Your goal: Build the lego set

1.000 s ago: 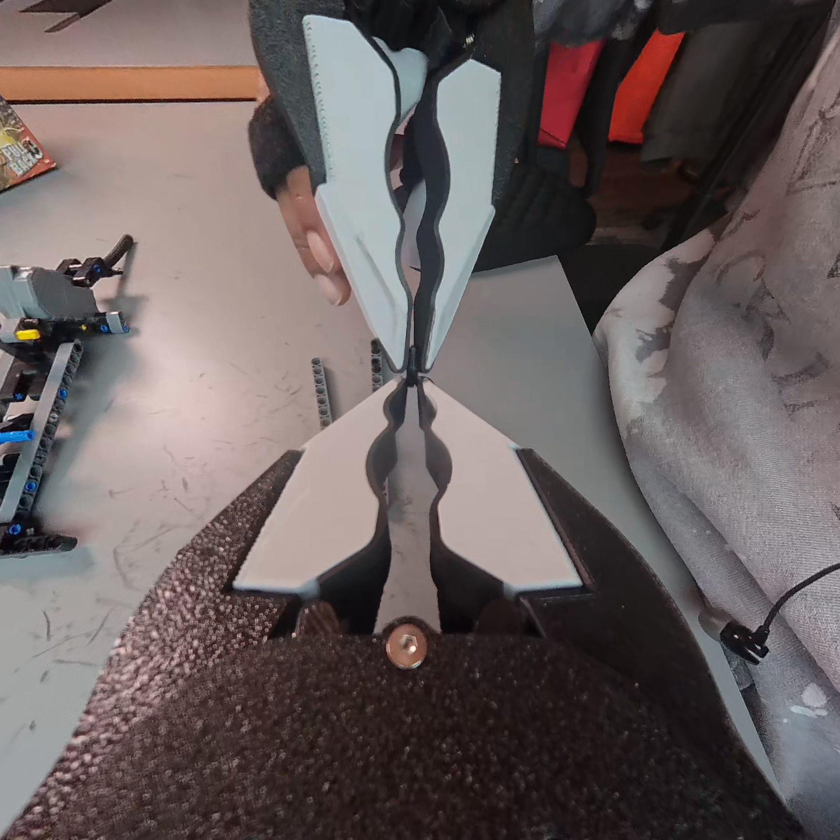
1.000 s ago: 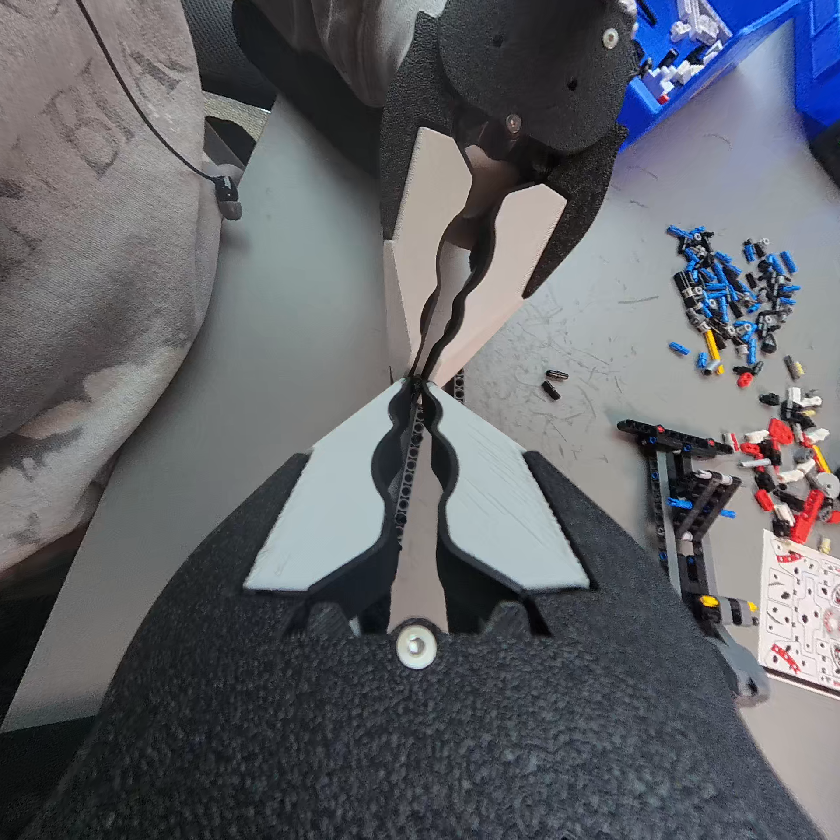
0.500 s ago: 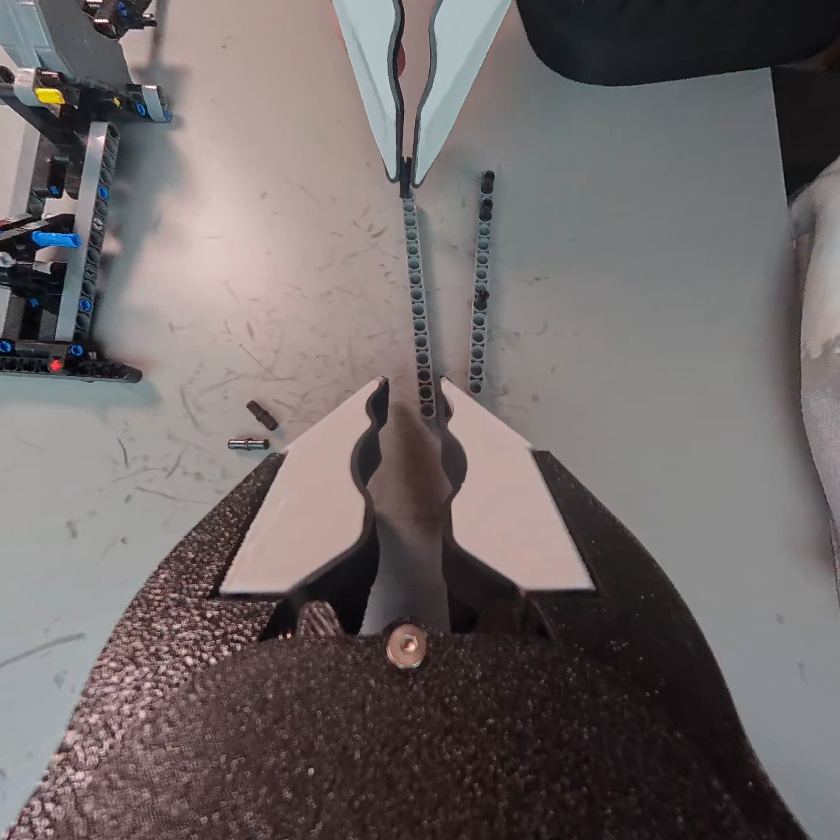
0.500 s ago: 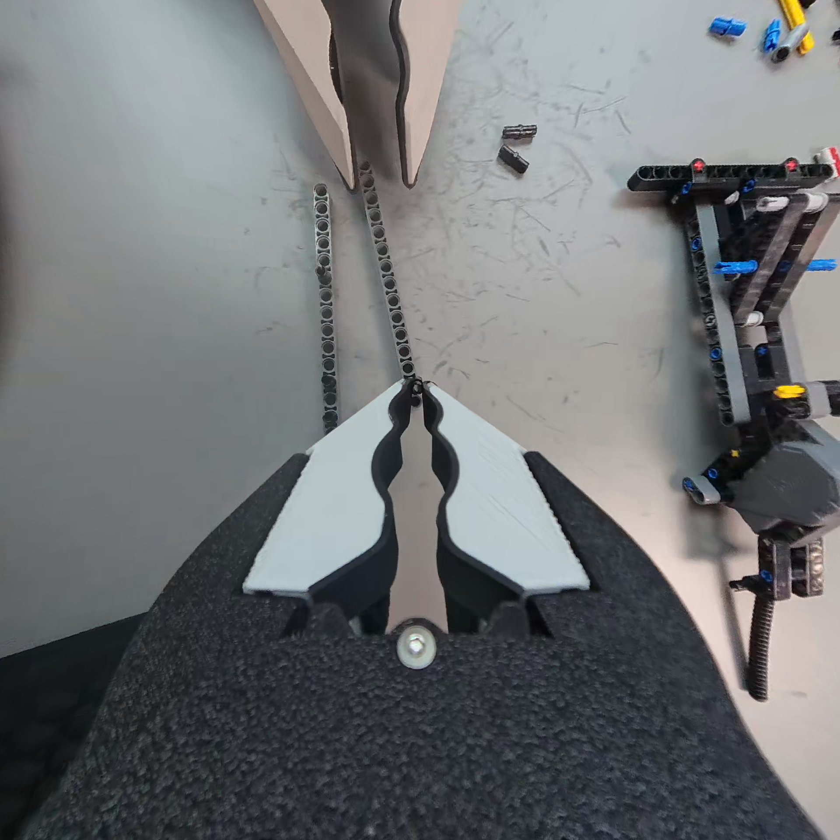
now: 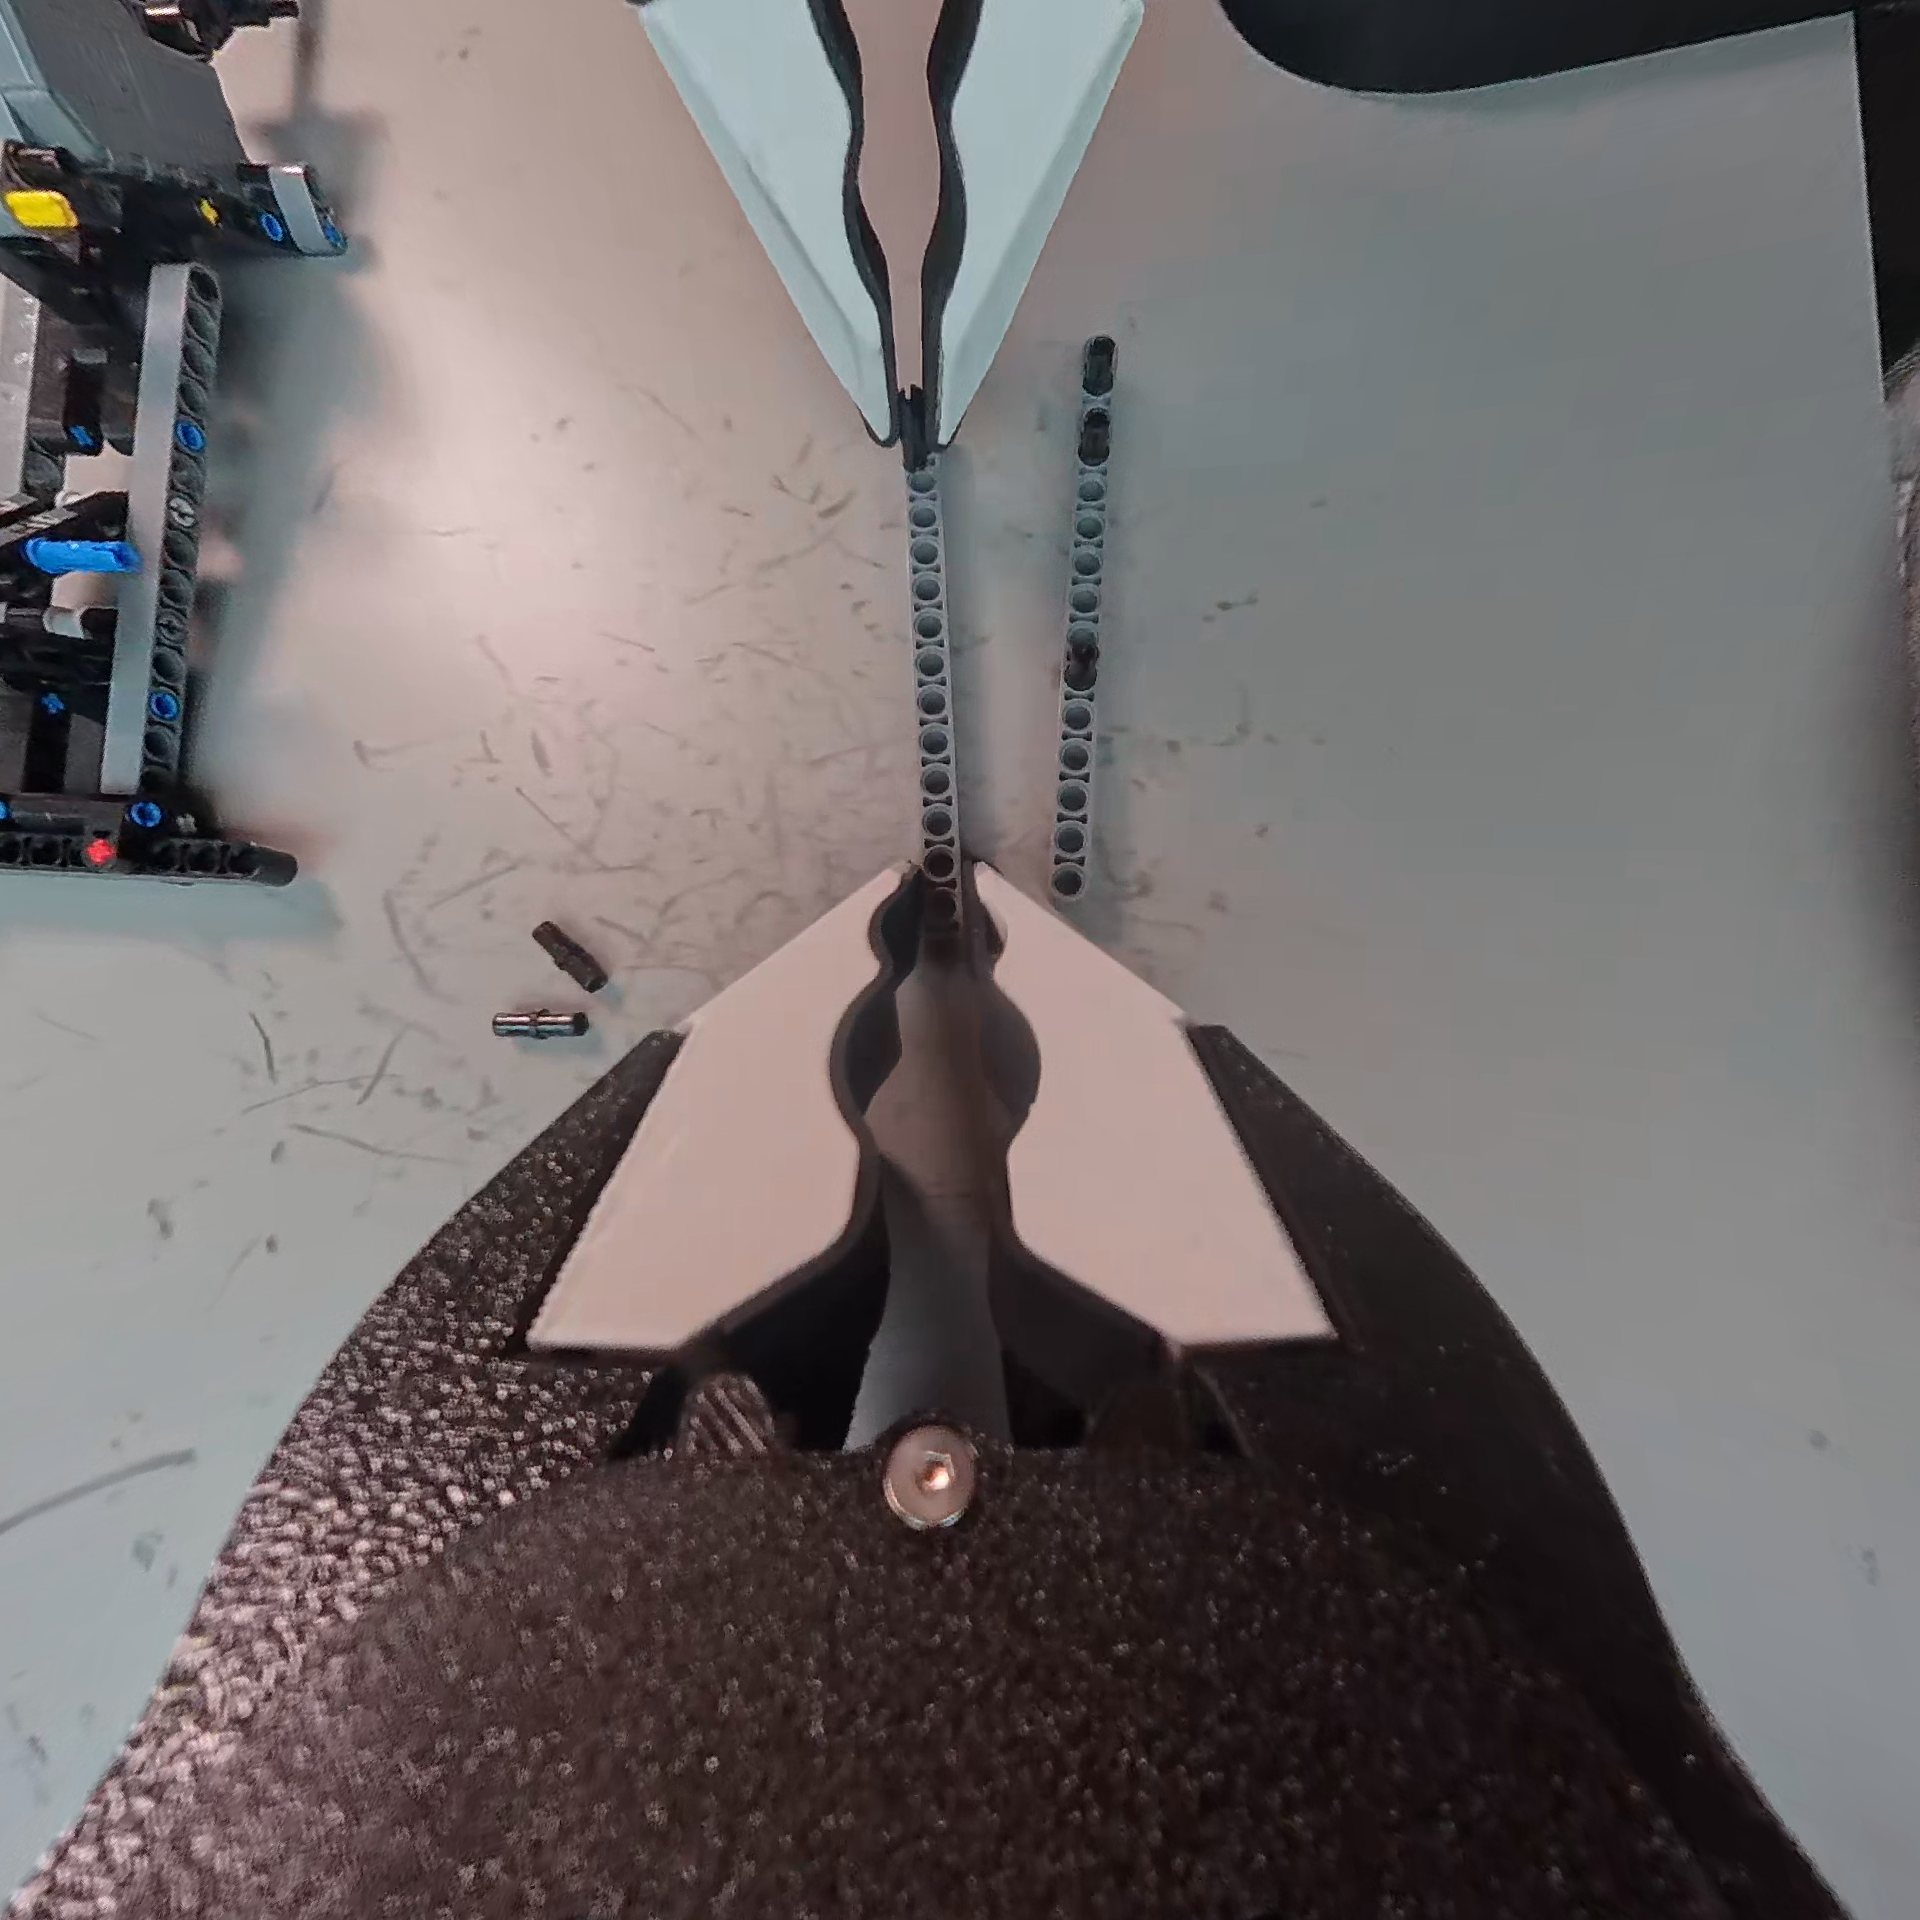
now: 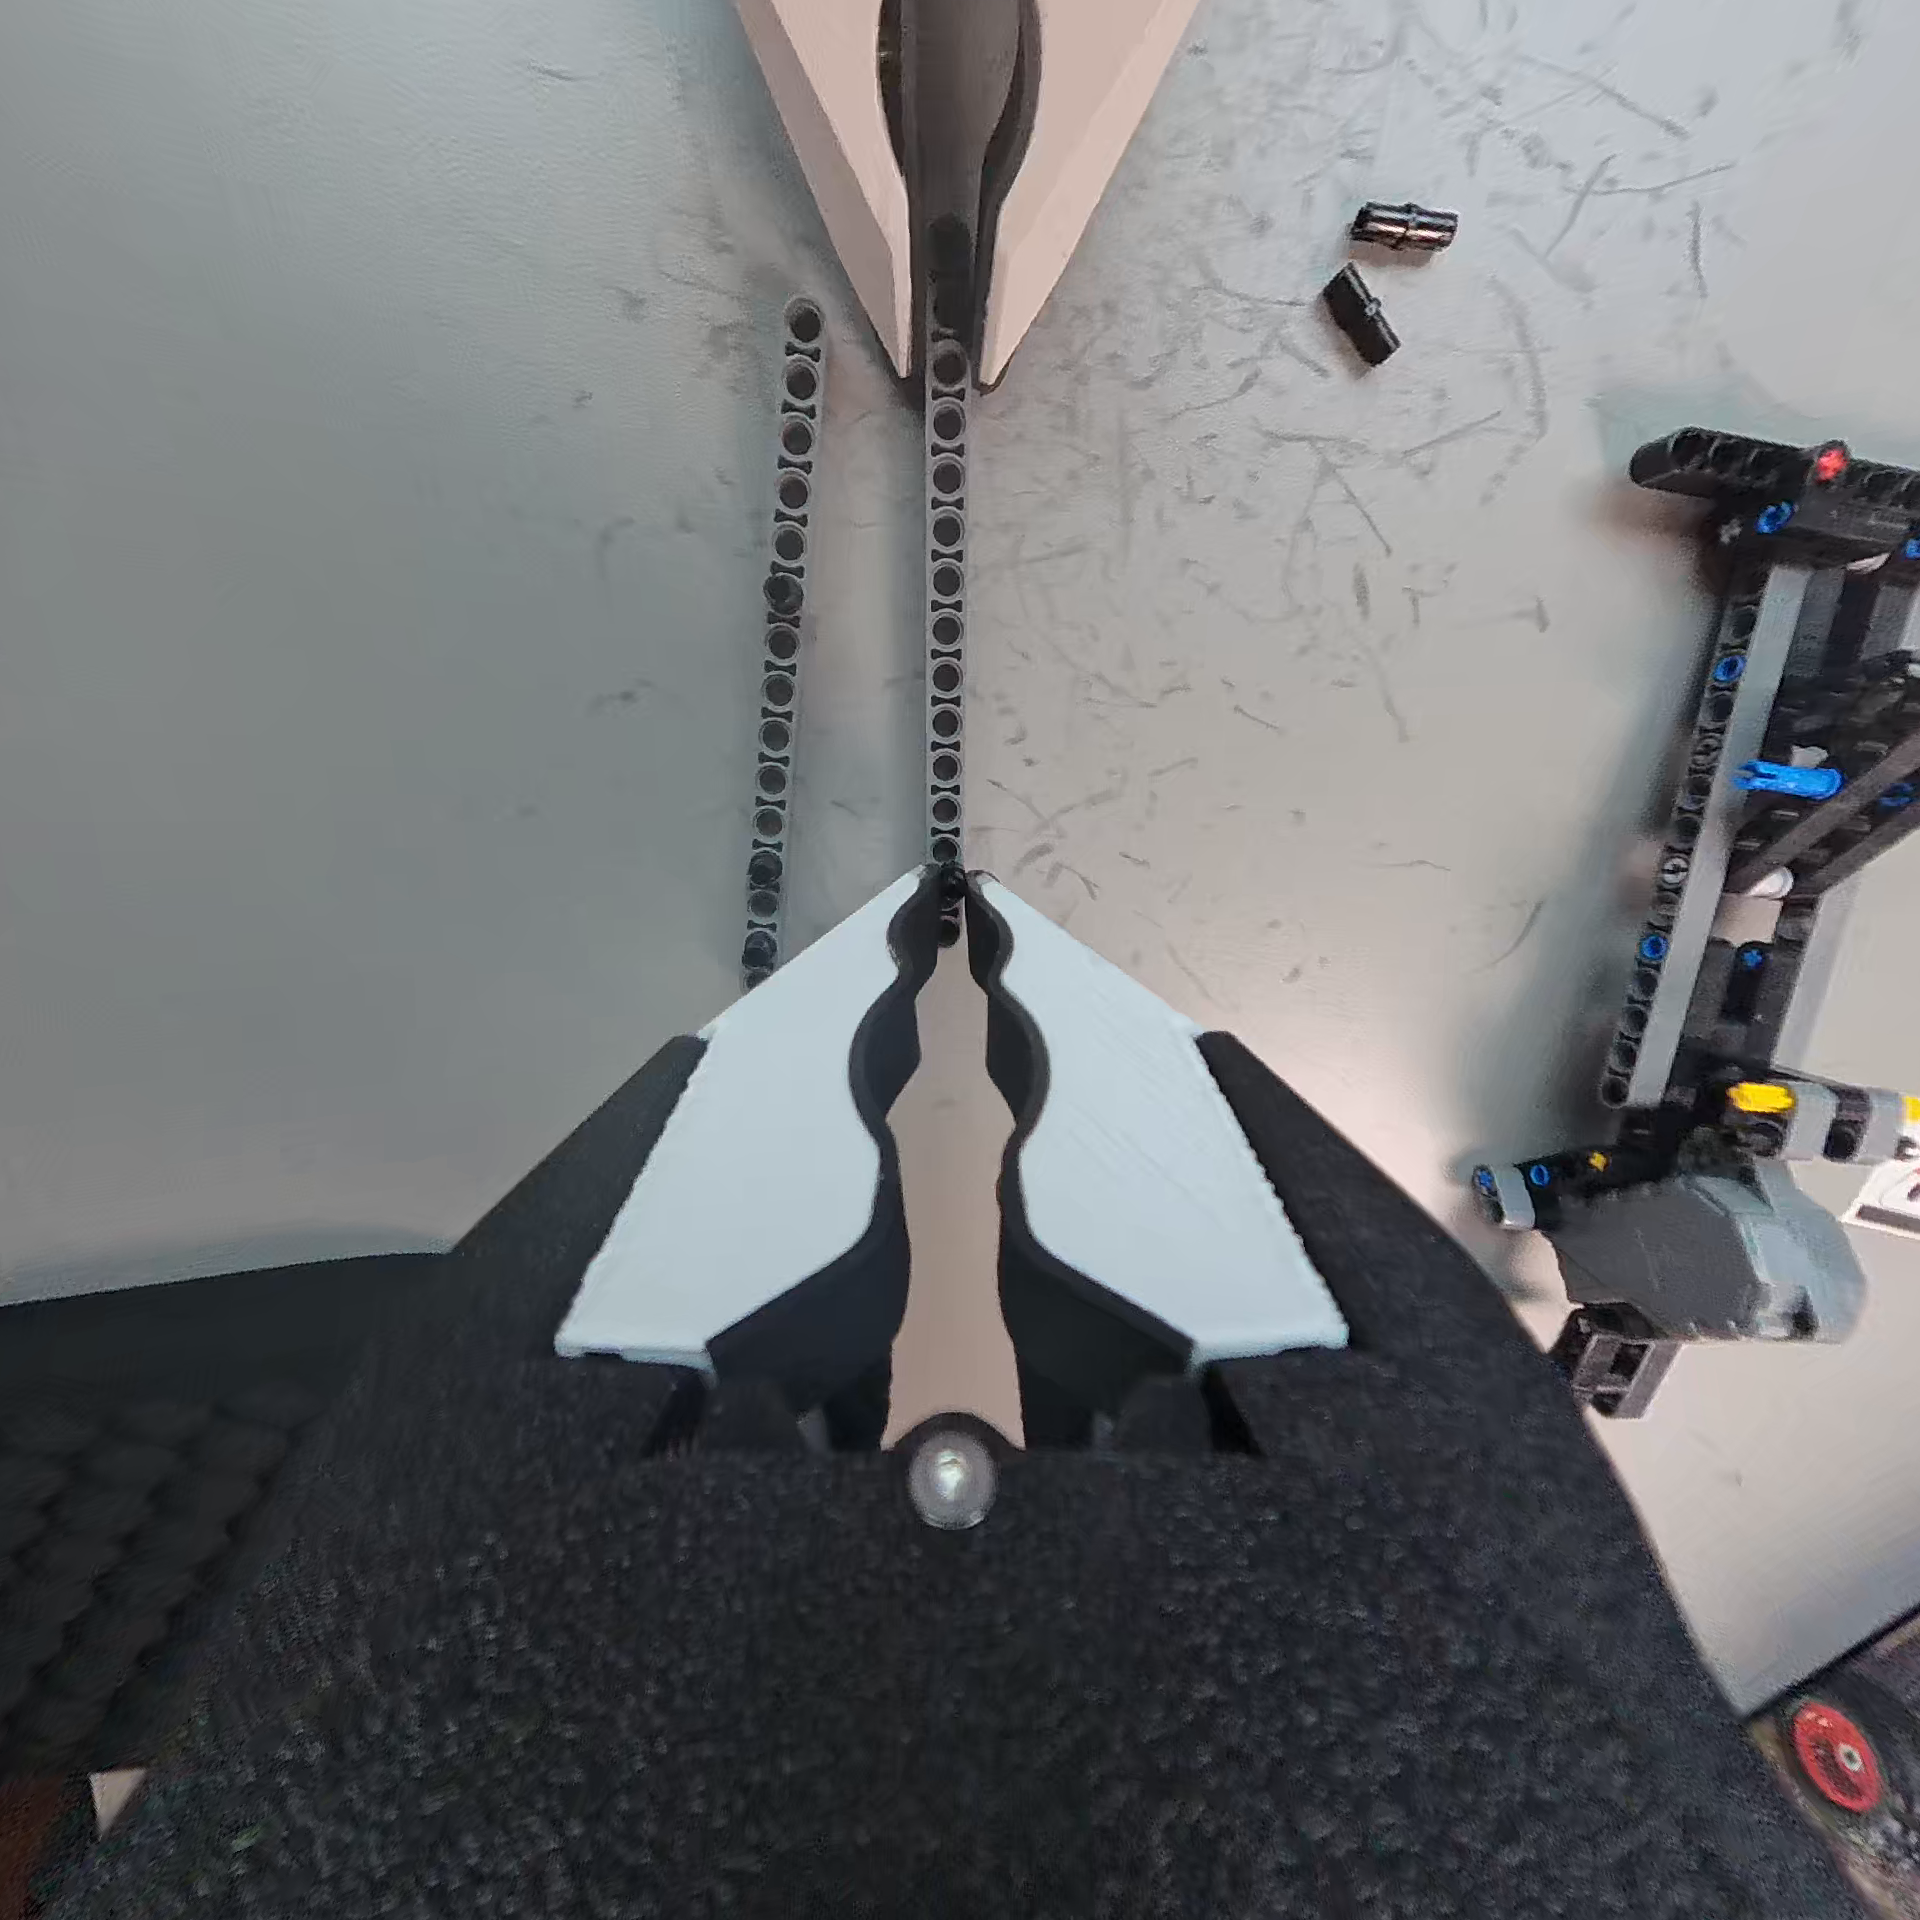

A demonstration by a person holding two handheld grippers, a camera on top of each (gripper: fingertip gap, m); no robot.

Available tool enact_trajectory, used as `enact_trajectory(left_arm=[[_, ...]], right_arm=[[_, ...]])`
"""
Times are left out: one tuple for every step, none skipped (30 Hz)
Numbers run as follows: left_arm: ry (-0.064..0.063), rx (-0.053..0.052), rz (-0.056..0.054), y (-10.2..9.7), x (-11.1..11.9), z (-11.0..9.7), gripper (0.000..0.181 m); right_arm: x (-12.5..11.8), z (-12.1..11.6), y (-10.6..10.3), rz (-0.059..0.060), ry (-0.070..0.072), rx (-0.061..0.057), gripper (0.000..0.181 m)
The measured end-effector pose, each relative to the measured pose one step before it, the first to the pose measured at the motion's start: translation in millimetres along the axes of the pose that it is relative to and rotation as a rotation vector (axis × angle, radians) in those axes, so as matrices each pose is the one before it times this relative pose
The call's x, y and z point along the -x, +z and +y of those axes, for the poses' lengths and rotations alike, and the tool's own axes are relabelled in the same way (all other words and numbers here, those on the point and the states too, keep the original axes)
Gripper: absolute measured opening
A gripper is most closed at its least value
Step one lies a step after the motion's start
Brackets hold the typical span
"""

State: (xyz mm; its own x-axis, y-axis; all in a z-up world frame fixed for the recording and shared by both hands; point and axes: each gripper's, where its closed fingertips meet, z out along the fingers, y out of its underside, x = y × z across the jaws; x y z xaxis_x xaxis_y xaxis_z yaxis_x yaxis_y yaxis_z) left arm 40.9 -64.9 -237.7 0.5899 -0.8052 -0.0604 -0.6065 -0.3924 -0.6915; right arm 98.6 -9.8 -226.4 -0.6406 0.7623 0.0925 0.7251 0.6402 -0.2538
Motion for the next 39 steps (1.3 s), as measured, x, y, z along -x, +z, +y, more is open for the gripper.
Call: enact_trajectory(left_arm=[[-0.002, 0.0011, -0.0016, 0.03, -0.03, 0.03, 0.009], [-0.0024, 0.001, 0.0, -0.06, 0.0, 0.0, 0.009], [-0.0009, 0.0006, -0.0002, 0.05, -0.02, -0.01, 0.009], [-0.0001, 0.0002, -0.0011, 0.04, 0.09, -0.03, 0.009], [-0.0001, 0.0005, -0.0018, -0.07, 0.02, 0.1, 0.009], [-0.0008, 0.0008, -0.0019, 0.1, 0.03, -0.07, 0.009], [0.0, 0.001, -0.0022, -0.02, -0.08, -0.09, 0.009], [0.0021, 0.001, -0.0023, 0.08, -0.02, 0.09, 0.009], [0.0039, -0.0008, -0.0011, -0.05, -0.05, 0.1, 0.009], [0.005, -0.003, 0.0006, -0.09, -0.1, 0.0, 0.009], [0.0064, -0.0034, 0.001, 0.01, -0.07, 0.02, 0.009], [0.0059, -0.0016, -0.0001, 0.06, 0.05, -0.06, 0.009], [0.0019, -0.0001, -0.0012, 0.07, 0.1, -0.11, 0.009], [-0.0004, 0.0001, -0.0016, 0.05, 0.0, -0.07, 0.009], [-0.0009, 0.0002, -0.0028, 0.0, 0.06, -0.01, 0.009], [-0.0018, 0.0006, -0.0044, -0.02, 0.07, 0.02, 0.009], [-0.0013, 0.0007, -0.0055, 0.02, 0.06, -0.06, 0.009], [0.0012, 0.0002, -0.0067, -0.01, 0.01, 0.03, 0.009], [0.0015, 0.0001, -0.0064, -0.03, 0.08, -0.08, 0.009], [-0.001, 0.0008, -0.0038, -0.05, 0.05, 0.04, 0.009], [-0.0021, 0.0013, -0.0013, 0.04, 0.09, -0.09, 0.009], [-0.0001, 0.0014, -0.0004, 0.03, -0.05, -0.1, 0.009], [0.0006, 0.001, 0.0, 0.03, 0.06, 0.04, 0.009], [-0.0002, 0.0005, 0.0001, 0.02, -0.1, 0.0, 0.009], [0.0015, 0.0, -0.0004, 0.0, 0.02, -0.03, 0.009], [0.0018, -0.0002, -0.0005, -0.08, -0.1, 0.02, 0.009], [-0.0016, 0.0001, -0.0001, 0.04, -0.02, -0.03, 0.009], [-0.0036, 0.0009, -0.0007, 0.01, 0.09, -0.05, 0.009], [-0.0029, 0.0012, -0.0018, -0.06, 0.07, 0.0, 0.009], [-0.0003, 0.001, -0.0031, 0.03, 0.01, -0.02, 0.009], [0.0009, 0.003, -0.0049, -0.03, 0.04, -0.02, 0.009], [0.0012, 0.0064, -0.0068, -0.01, 0.04, -0.03, 0.009], [0.0018, 0.0079, -0.0079, 0.09, 0.05, 0.06, 0.009], [-0.0018, 0.0069, -0.0075, -0.07, 0.06, 0.06, 0.009], [-0.0053, 0.0041, -0.0063, -0.04, 0.08, 0.07, 0.009], [-0.0071, 0.0013, -0.0053, 0.0, -0.02, 0.03, 0.009], [-0.0057, 0.0, -0.0046, -0.06, 0.03, 0.02, 0.009], [-0.0003, 0.0003, -0.0039, 0.0, 0.04, -0.07, 0.009], [0.0014, 0.0014, -0.0023, 0.07, 0.02, -0.07, 0.009]], right_arm=[[-0.06, 0.0, -0.04, -0.0026, -0.0121, -0.0001, 0.004], [0.05, 0.21, -0.11, -0.0043, 0.0035, -0.0087, 0.004], [0.33, 0.66, -0.18, -0.0064, 0.0096, -0.0134, 0.004], [-0.04, 1.39, -0.27, -0.0034, 0.011, -0.0154, 0.004], [0.21, 2.11, -0.43, -0.0059, 0.0131, -0.0119, 0.004], [0.39, 1.28, -0.22, -0.0012, 0.0089, -0.0153, 0.004], [0.06, 0.09, 0.15, 0.0009, 0.0101, -0.0164, 0.004], [-0.41, -0.96, 0.41, 0.0059, 0.0006, -0.0162, 0.004], [-0.2, -1.18, 0.71, 0.0051, 0.0046, -0.0102, 0.004], [0.18, -0.93, 0.46, 0.001, 0.0044, 0.0007, 0.004], [-0.01, -0.22, 0.3, -0.0007, 0.0071, 0.0086, 0.004], [0.66, 0.8, -0.31, -0.012, 0.0157, 0.0177, 0.004], [0.44, 0.84, -0.33, -0.0142, 0.0047, 0.0192, 0.004], [-0.16, -0.26, 0.42, -0.0062, -0.0014, 0.0091, 0.004], [-0.01, -0.51, 0.48, -0.006, 0.005, 0.0054, 0.004], [-0.1, -0.41, 0.3, -0.0017, -0.0043, 0.0015, 0.004], [-0.1, -0.35, 0.39, 0.0022, -0.0042, -0.003, 0.004], [0.08, -0.13, 0.15, 0.0041, -0.0006, -0.005, 0.004], [0.19, 0.13, -0.03, 0.0079, -0.0045, -0.0067, 0.004], [0.32, 0.48, -0.3, 0.0089, -0.0022, -0.0059, 0.004], [0.85, 0.51, -0.39, 0.0078, -0.0089, -0.0054, 0.004], [1.67, 0.2, -0.31, 0.0017, -0.0018, -0.0092, 0.004], [0.57, 0.48, -0.41, 0.0051, -0.0003, -0.0139, 0.004], [-0.14, 0.27, -0.3, 0.005, 0.0037, -0.0218, 0.004], [-0.11, -0.05, 0.06, -0.0008, 0.0177, -0.0311, 0.004], [-0.26, -0.11, -0.01, -0.0058, 0.0264, -0.0364, 0.004], [-0.31, 0.07, -0.15, -0.0071, 0.03, -0.0377, 0.004], [-1.49, -0.65, 0.09, 0.0022, 0.0264, -0.0415, 0.004], [-0.89, -0.93, 0.53, 0.0014, 0.0293, -0.046, 0.004], [0.07, -0.18, 0.01, -0.0084, 0.0419, -0.0402, 0.004], [-0.22, 0.03, -0.19, -0.0038, 0.0338, -0.0347, 0.004], [-0.19, 0.37, -0.08, 0.002, 0.0275, -0.024, 0.004], [-0.18, -0.17, 0.03, 0.01, 0.0199, -0.0174, 0.004], [-0.49, -0.43, 0.37, 0.0182, 0.0241, -0.0148, 0.004], [-0.81, -0.38, 0.15, 0.0207, 0.0366, -0.0187, 0.004], [-0.41, 0.16, -0.04, 0.0139, 0.0611, -0.0191, 0.004], [0.26, 0.57, -0.49, 0.0115, 0.0568, -0.0126, 0.004], [-0.04, 0.51, -0.49, 0.0231, 0.0106, -0.009, 0.004], [-0.08, 0.09, 0.05, 0.0245, 0.0116, -0.0056, 0.004]])
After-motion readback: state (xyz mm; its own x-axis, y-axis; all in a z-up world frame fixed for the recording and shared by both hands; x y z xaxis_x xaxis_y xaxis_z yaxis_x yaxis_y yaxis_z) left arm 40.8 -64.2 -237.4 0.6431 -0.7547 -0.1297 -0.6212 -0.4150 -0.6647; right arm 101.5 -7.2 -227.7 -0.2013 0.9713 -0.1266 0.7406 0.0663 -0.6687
